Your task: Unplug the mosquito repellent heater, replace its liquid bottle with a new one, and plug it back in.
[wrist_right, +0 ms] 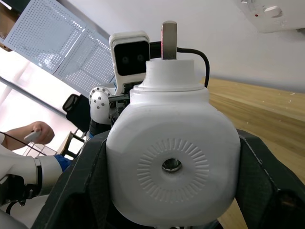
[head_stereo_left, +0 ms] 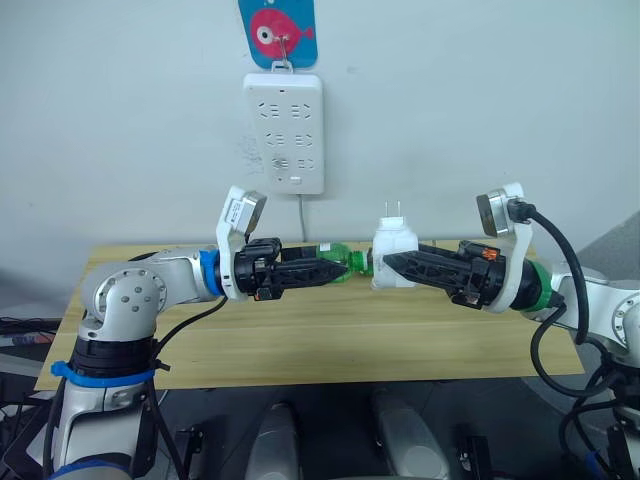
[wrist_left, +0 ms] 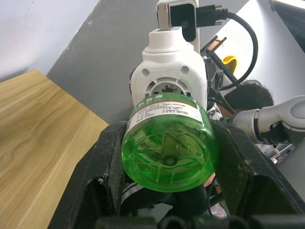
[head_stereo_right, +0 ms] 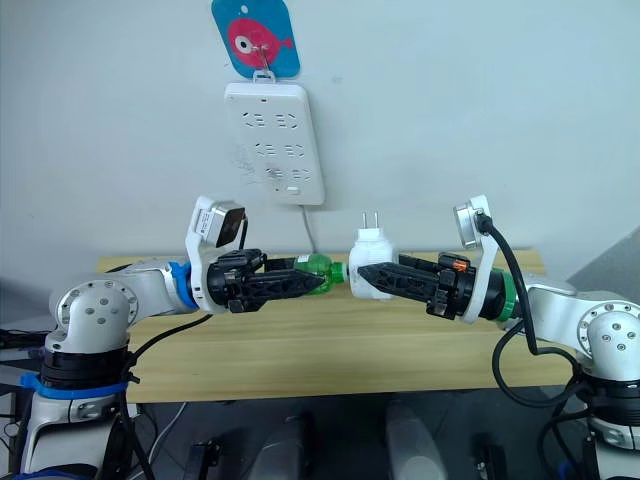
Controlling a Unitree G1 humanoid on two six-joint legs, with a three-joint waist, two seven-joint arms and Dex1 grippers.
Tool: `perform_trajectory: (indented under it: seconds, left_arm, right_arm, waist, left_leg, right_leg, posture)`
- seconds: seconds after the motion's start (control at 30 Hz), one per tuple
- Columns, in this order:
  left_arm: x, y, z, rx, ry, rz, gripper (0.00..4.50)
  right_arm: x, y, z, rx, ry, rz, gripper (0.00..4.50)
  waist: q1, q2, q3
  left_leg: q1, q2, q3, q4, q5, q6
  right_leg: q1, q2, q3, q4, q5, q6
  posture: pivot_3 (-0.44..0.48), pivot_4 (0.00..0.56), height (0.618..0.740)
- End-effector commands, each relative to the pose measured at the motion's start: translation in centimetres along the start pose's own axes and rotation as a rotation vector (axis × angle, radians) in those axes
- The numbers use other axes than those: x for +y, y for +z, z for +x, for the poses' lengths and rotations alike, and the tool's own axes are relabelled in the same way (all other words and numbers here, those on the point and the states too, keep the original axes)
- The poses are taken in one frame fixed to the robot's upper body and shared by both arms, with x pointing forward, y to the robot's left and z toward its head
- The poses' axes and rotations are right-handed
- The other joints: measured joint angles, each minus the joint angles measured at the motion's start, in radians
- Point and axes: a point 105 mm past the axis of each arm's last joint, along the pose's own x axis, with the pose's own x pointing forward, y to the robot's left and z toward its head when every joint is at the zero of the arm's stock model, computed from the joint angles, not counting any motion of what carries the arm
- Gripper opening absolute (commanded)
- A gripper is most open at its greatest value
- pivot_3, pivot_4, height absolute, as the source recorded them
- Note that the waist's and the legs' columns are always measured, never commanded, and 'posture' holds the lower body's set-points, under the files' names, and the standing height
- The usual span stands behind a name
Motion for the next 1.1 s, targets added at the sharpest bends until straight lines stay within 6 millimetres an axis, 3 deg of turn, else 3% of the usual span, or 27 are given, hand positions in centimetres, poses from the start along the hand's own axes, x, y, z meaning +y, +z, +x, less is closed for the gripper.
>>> perform_trajectory:
  seconds: [0.03,0.23,0.4,0.57,0.87,1.1]
  left_arm:
    - [-1.2,0.3,0.8,0.005,-0.07,0.035,2.32]
    - [-2.1,0.5,0.7,0.022,-0.115,0.018,2.32]
    - [-0.6,0.2,1.0,0.024,-0.036,0.066,2.32]
    - [-0.6,0.2,1.2,0.02,-0.044,0.074,2.32]
    - [-3.0,-0.2,1.2,0.075,-0.18,0.048,2.32]
    - [-2.2,-0.3,1.4,0.082,-0.136,0.077,2.32]
  right_arm:
    - [2.3,-0.8,0.8,0.049,0.125,-0.011,2.97]
    - [1.3,-0.7,0.5,0.042,0.087,0.004,2.97]
    - [2.1,-0.5,0.5,0.044,0.126,0.008,2.97]
    - [2.3,-0.7,0.6,0.054,0.132,0.005,2.97]
    - [1.2,-0.7,0.6,0.039,0.08,0.001,2.97]
    - [1.4,-0.9,0.5,0.053,0.094,0.004,2.97]
  waist:
    - [0.0,0.0,0.0]
    - [0.0,0.0,0.0]
    - [0.002,0.0,0.0]
    - [0.003,0.0,0.0]
    - [0.005,0.0,0.0]
    - [0.006,0.0,0.0]
  left_leg:
    - [0.0,0.0,0.0,0.0,0.0,0.0]
    - [0.0,0.0,0.0,0.0,0.0,0.0]
    - [0.0,0.0,0.0,0.0,0.0,0.0]
    - [0.0,0.0,0.0,0.0,0.0,0.0]
    - [0.0,0.0,0.0,0.001,0.0,0.0]
    - [0.0,0.0,0.0,0.001,0.0,0.0]
  right_leg:
    - [0.0,0.0,0.0,0.0,0.0,0.0]
    - [0.0,0.0,0.0,0.0,0.0,0.0]
    - [0.0,0.0,0.0,0.0,0.0,0.0]
    - [0.0,0.0,0.0,0.0,0.0,-0.001]
    - [0.0,0.0,0.0,0.0,0.0,0.0]
    - [0.0,0.0,0.0,0.0,0.0,0.0]
  posture:
    - [-0.173,0.213,0.736]
    - [-0.172,0.214,0.736]
    - [-0.176,0.214,0.736]
    - [-0.176,0.212,0.736]
    - [-0.176,0.21,0.736]
    - [-0.176,0.207,0.736]
